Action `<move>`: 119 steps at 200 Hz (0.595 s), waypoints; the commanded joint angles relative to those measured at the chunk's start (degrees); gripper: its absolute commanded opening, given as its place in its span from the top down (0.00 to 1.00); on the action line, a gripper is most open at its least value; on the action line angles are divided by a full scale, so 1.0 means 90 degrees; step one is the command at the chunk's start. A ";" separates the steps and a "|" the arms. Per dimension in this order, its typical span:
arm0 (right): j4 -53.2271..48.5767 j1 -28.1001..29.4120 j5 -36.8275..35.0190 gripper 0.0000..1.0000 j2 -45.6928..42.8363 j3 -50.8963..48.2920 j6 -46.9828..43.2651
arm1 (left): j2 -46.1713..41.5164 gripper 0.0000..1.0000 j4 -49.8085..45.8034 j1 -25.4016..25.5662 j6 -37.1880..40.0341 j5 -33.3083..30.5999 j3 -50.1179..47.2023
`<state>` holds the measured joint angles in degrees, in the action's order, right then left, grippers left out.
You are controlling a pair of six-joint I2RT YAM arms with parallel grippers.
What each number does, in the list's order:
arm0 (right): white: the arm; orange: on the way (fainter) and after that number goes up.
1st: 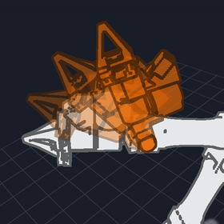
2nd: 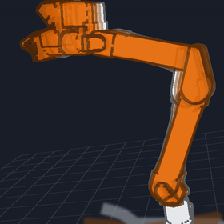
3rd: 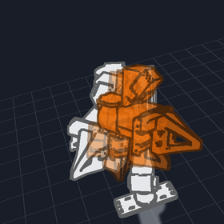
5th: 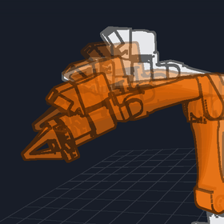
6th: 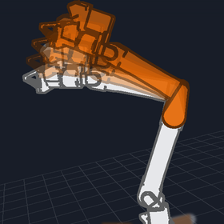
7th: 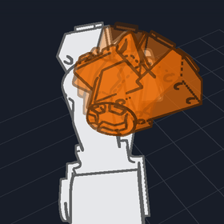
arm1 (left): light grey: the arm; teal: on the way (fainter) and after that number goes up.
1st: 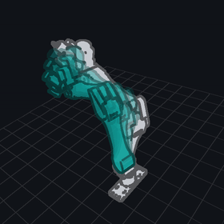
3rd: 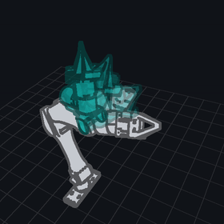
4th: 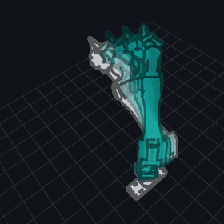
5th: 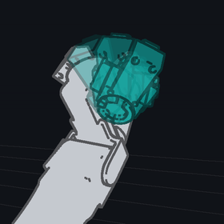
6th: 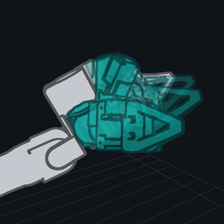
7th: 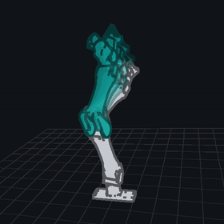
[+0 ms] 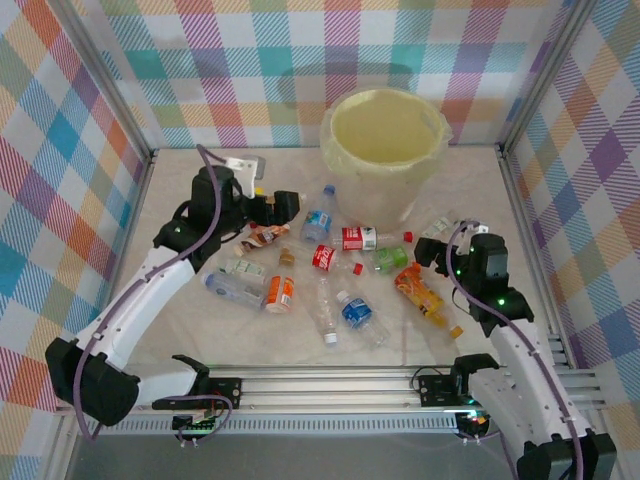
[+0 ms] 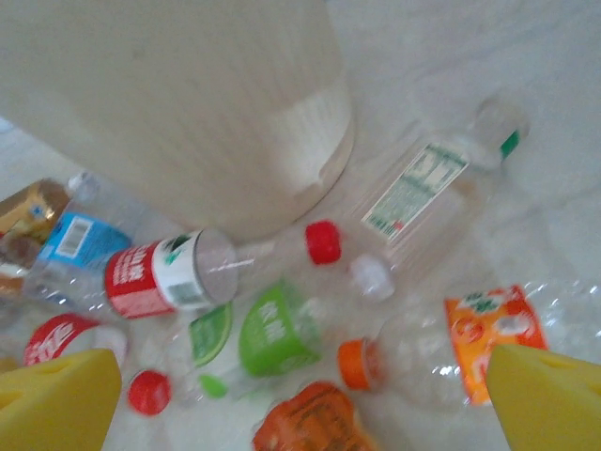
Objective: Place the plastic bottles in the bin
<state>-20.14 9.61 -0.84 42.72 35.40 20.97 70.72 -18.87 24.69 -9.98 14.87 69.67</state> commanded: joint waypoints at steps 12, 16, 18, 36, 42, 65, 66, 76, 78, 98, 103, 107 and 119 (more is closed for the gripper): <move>-0.1247 0.1053 0.0038 0.00 0.0328 0.0541 0.0523 | 0.0486 0.00 -0.1025 0.0069 0.0530 0.2248 0.0923; -0.1256 0.1239 -0.0020 0.00 0.0376 0.0570 0.0548 | 0.0548 0.00 -0.1063 0.0069 0.0647 0.2405 0.1008; -0.1258 0.1330 -0.0055 0.00 0.0399 0.0581 0.0567 | 0.0574 0.00 -0.1088 0.0067 0.0695 0.2472 0.1033; -0.1430 0.2095 -0.0278 0.00 0.0722 0.0810 0.0653 | 0.0773 0.00 -0.1023 0.0078 0.1038 0.3059 0.1172; -0.1484 0.2345 -0.0348 0.00 0.0832 0.0897 0.0642 | 0.0819 0.00 -0.0958 0.0079 0.1049 0.3174 0.1211; -0.1910 0.3141 -0.0551 0.06 0.1166 0.1272 0.0501 | 0.0902 0.00 -0.0708 0.0098 0.1132 0.3449 0.1250; -0.1936 0.3171 -0.0556 0.07 0.1183 0.1287 0.0492 | 0.0897 0.00 -0.0702 0.0099 0.1130 0.3452 0.1242; -0.2211 0.3440 -0.0575 0.09 0.1351 0.1458 0.0439 | 0.0842 0.00 -0.0625 0.0093 0.1159 0.3455 0.1133; -0.2263 0.3495 -0.0579 0.10 0.1390 0.1499 0.0430 | 0.0821 0.00 -0.0598 0.0097 0.1160 0.3455 0.1096; -0.2849 0.4014 -0.0674 0.14 0.1776 0.1780 0.0435 | 0.0517 0.00 -0.0105 0.0099 0.0961 0.3371 0.0574; -0.2972 0.4134 -0.0699 0.16 0.1887 0.1825 0.0453 | 0.0437 0.00 0.0041 0.0099 0.0898 0.3338 0.0434; -0.3054 0.4213 -0.0713 0.16 0.1980 0.1858 0.0466 | 0.0359 0.00 0.0102 0.0099 0.0876 0.3296 0.0357; -0.3205 0.4479 -0.0798 0.17 0.2244 0.1899 0.0522 | 0.0178 0.00 0.0130 0.0132 0.0897 0.3197 0.0216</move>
<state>-41.32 46.22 -5.76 59.33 50.72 24.91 76.23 -21.61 25.10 -1.87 42.85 74.74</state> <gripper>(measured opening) 0.838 0.997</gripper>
